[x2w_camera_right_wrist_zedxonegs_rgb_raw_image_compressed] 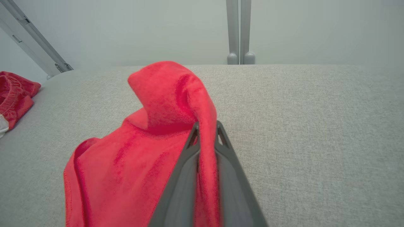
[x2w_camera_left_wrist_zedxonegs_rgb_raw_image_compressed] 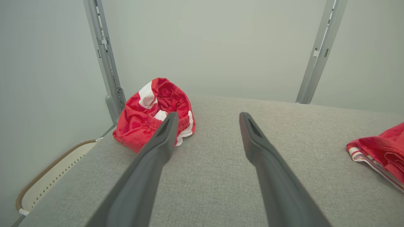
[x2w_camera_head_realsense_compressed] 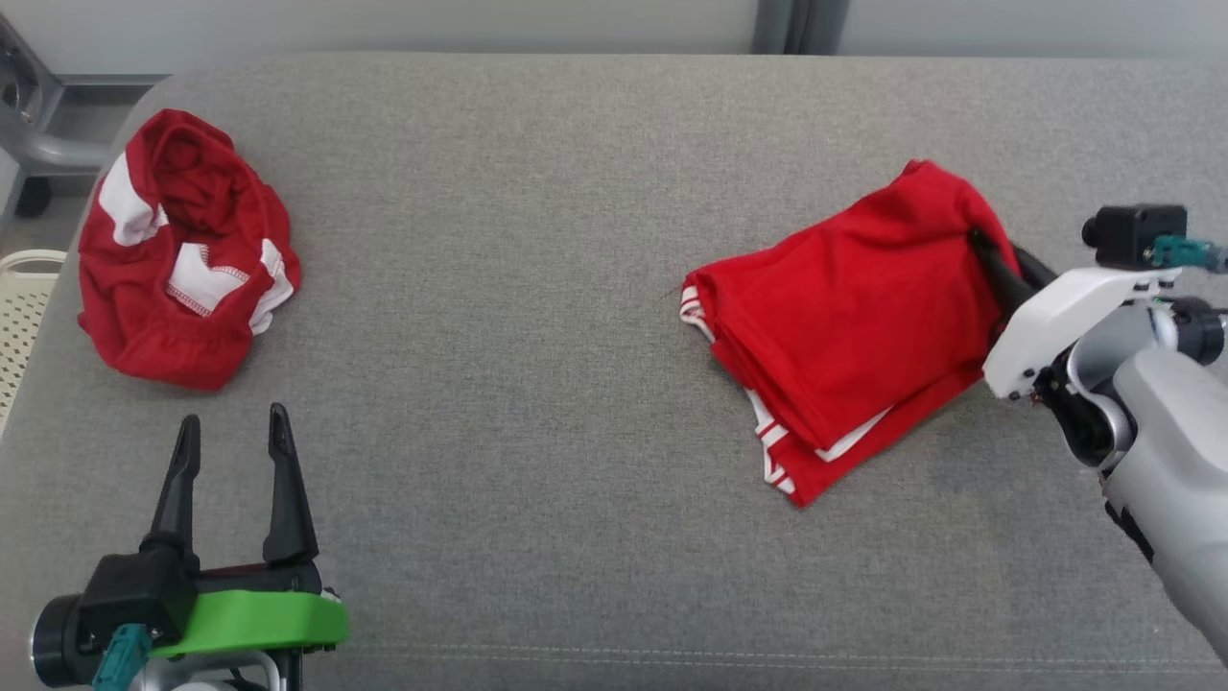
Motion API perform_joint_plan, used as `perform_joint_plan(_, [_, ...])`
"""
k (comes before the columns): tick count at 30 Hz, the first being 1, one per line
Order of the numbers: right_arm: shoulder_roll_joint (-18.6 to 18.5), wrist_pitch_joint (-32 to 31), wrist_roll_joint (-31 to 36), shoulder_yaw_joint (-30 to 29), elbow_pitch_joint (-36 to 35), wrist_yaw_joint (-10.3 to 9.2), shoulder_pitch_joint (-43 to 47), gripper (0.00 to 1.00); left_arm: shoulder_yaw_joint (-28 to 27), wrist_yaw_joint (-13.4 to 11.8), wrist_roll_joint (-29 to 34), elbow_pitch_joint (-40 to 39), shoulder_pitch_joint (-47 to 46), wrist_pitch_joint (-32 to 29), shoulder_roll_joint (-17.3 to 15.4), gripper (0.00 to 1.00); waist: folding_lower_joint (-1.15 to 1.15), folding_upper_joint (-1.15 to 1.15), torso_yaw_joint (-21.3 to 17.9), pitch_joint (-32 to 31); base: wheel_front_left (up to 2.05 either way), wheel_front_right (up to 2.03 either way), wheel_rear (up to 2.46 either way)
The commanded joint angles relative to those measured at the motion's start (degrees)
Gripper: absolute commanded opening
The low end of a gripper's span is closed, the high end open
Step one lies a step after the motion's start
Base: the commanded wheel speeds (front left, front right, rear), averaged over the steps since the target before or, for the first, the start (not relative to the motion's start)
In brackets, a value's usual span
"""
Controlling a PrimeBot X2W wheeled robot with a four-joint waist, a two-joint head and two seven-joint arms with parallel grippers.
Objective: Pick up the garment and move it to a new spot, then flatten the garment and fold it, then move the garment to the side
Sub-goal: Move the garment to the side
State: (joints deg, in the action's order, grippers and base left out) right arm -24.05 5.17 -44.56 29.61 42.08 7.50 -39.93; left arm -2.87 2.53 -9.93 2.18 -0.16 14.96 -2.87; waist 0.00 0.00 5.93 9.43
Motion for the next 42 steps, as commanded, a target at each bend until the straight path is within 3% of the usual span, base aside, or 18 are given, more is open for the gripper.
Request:
perform_joint_plan(1, [-0.8, 0.6, 0.6, 0.1, 0.1, -0.02, -2.0, 0.0, -0.6, 0.4, 0.7, -0.7, -1.2, 0.2, -0.1, 1.0, 0.0, 0.0, -2.3, 2.7, 0.0, 0.0, 0.0])
perform_joint_plan(16, [-5.5, 3.7, 0.3, -0.6, 5.4, -0.02, -14.4, 0.0, -5.3, 2.2, 3.9, -4.8, -3.4, 0.2, -0.2, 1.0, 0.0, 0.0, -8.0, 11.2, 0.0, 0.0, 0.0])
perform_joint_plan(34, [-10.2, 6.9, -1.0, -2.3, 15.5, -0.02, -24.7, 0.0, -7.6, 3.3, 6.1, -9.6, -5.1, 0.2, -1.6, 1.0, 0.0, 0.0, -10.6, 19.3, 0.0, 0.0, 0.0])
perform_joint_plan(42, [-10.5, 8.1, -1.0, -1.7, 18.2, -0.02, -27.1, 0.0, -8.3, 3.5, 6.5, -10.2, -5.1, 0.2, -1.9, 1.0, 0.0, 0.0, -11.3, 20.7, 0.0, 0.0, 0.0])
